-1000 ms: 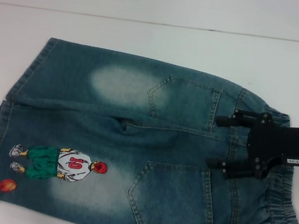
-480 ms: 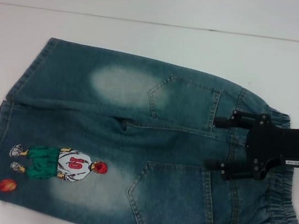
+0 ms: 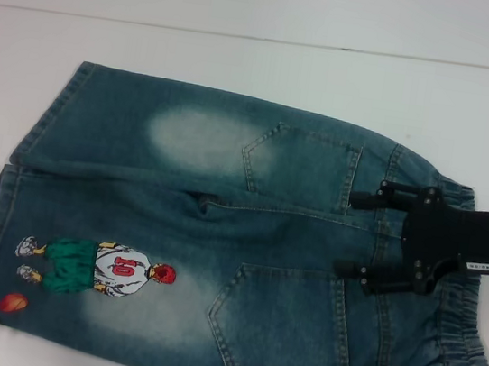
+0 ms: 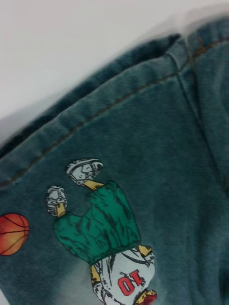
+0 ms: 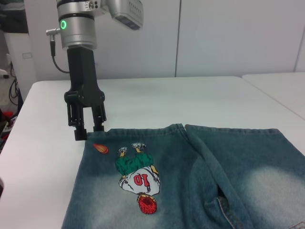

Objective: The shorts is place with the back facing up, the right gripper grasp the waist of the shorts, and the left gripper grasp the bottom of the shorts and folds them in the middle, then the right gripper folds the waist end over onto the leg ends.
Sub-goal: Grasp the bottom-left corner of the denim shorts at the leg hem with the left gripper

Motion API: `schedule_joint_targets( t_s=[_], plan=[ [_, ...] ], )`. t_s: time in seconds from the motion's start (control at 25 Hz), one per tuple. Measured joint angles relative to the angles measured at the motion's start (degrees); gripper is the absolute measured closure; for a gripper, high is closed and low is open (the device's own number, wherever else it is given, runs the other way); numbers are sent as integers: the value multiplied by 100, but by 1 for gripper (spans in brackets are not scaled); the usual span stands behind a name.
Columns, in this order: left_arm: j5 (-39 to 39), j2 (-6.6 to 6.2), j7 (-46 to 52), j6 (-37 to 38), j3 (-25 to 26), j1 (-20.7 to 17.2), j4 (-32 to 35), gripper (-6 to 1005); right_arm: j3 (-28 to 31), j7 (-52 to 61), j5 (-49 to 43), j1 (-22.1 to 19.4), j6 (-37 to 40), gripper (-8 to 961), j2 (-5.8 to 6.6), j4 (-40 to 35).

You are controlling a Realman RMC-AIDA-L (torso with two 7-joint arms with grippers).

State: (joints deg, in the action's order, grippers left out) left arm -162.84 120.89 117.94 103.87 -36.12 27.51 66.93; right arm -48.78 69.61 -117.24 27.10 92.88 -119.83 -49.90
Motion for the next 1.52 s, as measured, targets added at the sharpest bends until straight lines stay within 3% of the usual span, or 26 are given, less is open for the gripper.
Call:
schedule_joint_targets(
  t_s=[0.2,0.52,0.76,0.96,1.28,1.52],
  plan=[
    [-13,-11,-7,-88,-18,149,-254,300,0,3,1,-4,1,37,-7,0],
    [-90,-8,271,-367,-500,161,-354,535,0,38,7,-4,26,38,-6,-2],
    [-92,7,329,-327,-489,158,-146,798,11,43,10,-3,31,38,-5,-2],
    [-40,18,321,-273,-477,165,-98,936,36,36,11,-23,38,38,-6,-1],
    [354,19,206,-158,-461,216,-45,936,61,490,-30,-158,39,38,32,-203],
    [579,-39,194,-229,-428,240,-36,941,65,2120,-775,-430,187,37,84,-1465]
  ],
)
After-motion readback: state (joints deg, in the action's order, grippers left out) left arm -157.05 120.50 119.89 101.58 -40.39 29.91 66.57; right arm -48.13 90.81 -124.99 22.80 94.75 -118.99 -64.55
